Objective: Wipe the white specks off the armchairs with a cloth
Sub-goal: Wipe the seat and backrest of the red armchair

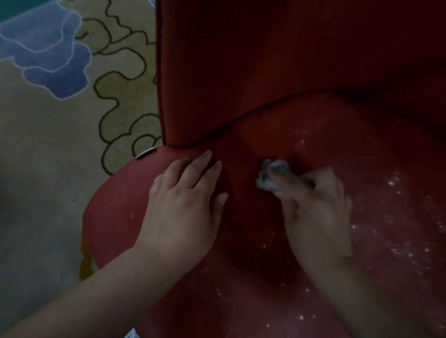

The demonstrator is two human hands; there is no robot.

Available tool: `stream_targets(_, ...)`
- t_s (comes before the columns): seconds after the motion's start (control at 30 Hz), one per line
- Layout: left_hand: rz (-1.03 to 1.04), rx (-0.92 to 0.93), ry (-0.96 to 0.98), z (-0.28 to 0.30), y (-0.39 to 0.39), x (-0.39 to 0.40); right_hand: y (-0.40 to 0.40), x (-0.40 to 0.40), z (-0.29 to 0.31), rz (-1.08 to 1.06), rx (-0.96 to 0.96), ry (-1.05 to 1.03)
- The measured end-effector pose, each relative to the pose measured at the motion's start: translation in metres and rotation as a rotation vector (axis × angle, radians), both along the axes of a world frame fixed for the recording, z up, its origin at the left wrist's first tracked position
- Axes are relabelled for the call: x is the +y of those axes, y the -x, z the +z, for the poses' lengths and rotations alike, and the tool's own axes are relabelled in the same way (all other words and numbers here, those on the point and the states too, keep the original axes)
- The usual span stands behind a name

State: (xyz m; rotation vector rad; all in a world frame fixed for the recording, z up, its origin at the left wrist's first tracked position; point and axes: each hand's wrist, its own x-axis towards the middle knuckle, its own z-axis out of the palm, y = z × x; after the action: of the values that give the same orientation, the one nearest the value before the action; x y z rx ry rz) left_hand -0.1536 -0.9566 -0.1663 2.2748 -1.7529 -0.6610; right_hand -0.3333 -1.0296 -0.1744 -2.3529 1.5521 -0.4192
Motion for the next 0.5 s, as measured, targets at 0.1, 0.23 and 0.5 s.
stream_targets(0.1, -0.014, 0.013, -0.016, 0.003, 0.004, -0.007, 0.022, -0.053, -0.004, -0.207, 0.091, 0.064)
stream_targets(0.23, -0.018, 0.013, -0.040, 0.003, 0.011, -0.020, -0.003, -0.098, -0.006, -0.360, 0.105, -0.035)
stream_targets(0.5, -0.015, -0.037, -0.050, 0.003, 0.021, -0.040, 0.040, -0.061, -0.005, -0.189, 0.056, 0.021)
